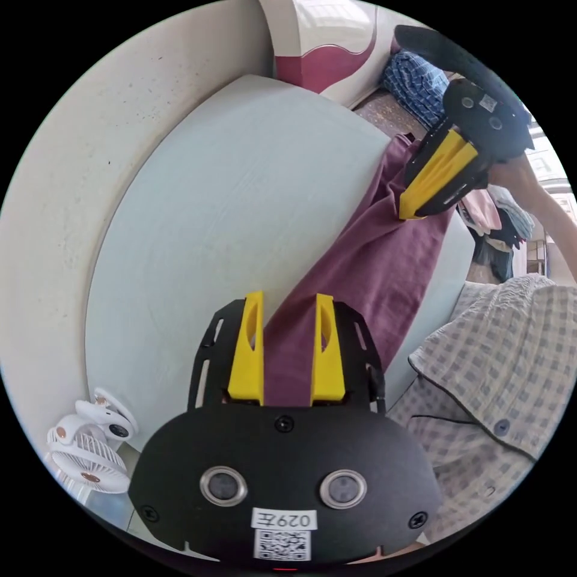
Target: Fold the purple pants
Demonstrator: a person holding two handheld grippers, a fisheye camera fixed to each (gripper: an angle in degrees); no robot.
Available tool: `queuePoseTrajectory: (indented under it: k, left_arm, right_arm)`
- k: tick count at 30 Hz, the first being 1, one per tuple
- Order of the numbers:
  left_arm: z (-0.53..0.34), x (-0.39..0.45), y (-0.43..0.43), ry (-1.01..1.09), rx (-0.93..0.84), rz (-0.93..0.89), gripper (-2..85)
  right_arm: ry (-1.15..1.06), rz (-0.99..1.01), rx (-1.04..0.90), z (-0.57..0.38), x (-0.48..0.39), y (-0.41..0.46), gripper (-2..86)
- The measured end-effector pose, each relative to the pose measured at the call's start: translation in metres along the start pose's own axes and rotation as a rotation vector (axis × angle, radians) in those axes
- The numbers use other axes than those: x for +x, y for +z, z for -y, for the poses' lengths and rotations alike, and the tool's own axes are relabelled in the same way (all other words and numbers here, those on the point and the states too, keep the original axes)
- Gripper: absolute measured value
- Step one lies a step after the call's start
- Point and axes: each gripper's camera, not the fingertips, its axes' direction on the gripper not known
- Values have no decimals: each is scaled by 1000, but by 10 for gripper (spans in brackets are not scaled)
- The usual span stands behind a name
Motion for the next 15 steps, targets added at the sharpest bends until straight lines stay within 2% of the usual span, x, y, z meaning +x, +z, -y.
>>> queuePoseTrajectory:
  k: [1,3,7,9,12,14,15]
  left_arm:
    - [-3,2,-1,-1,6,-17,28]
    - [-11,8,-7,5,32,-3,2]
    - [-33,33,-25,75,69,-2,-8]
    - [-40,44,-26,102,72,8,-9]
    - [-45,47,-17,64,64,12,-10]
    - [-45,44,-12,31,60,5,-10]
    - [-45,41,-13,0,75,11,-10]
  right_arm:
    - [-16,33,18,-6,2,-6,-5]
    - [-43,85,71,-16,4,-19,-5]
    - [27,76,260,-37,19,-55,-5]
    - [38,103,279,-35,24,-61,-5]
    - [-12,291,169,-12,33,-44,-5]
    - [19,245,61,-2,39,-25,-5]
    - [96,131,4,-4,47,-18,-5]
